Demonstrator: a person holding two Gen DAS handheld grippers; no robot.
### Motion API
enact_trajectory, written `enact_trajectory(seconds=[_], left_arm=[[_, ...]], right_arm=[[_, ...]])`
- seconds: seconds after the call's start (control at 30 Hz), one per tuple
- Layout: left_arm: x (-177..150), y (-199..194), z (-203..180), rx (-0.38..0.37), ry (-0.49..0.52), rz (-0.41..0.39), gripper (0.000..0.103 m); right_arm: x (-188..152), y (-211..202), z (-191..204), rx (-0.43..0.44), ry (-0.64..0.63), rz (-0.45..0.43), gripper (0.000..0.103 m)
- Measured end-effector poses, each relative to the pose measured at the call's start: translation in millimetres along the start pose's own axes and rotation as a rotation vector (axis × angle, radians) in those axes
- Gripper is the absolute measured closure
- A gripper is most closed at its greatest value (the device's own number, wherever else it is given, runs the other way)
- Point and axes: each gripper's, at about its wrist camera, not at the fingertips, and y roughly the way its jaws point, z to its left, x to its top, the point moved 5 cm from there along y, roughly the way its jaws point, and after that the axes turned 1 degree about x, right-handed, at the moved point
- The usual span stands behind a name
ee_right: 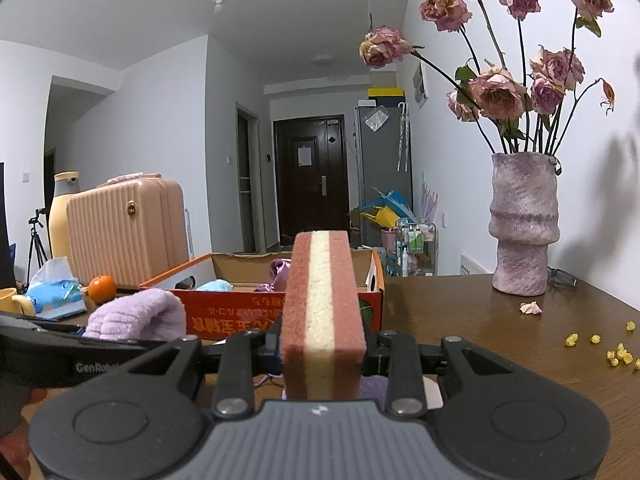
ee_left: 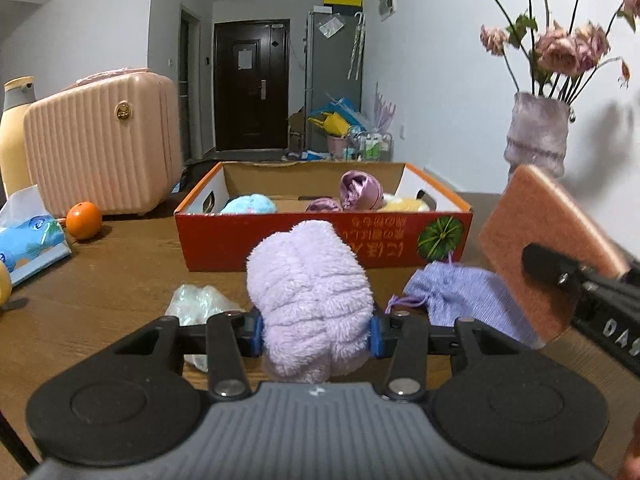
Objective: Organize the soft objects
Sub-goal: 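Carry the sponge and lavender roll with both grippers toward the box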
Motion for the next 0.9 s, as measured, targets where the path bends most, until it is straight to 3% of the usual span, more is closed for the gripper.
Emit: enact_trajectory(seconds=[0.47,0.9], left_arm=[[37.8,-5.1,27.1,-0.069,-0.019,-0.105,0.057],[69.7,8.6,61.9,-0.026,-0.062,-0.174,0.057]], right_arm=[[15.0,22.7,24.8,-0.071,0.022,-0.051,0.073],[28.5,57.2,48.4,-0.064,0.039,-0.07,0.073]])
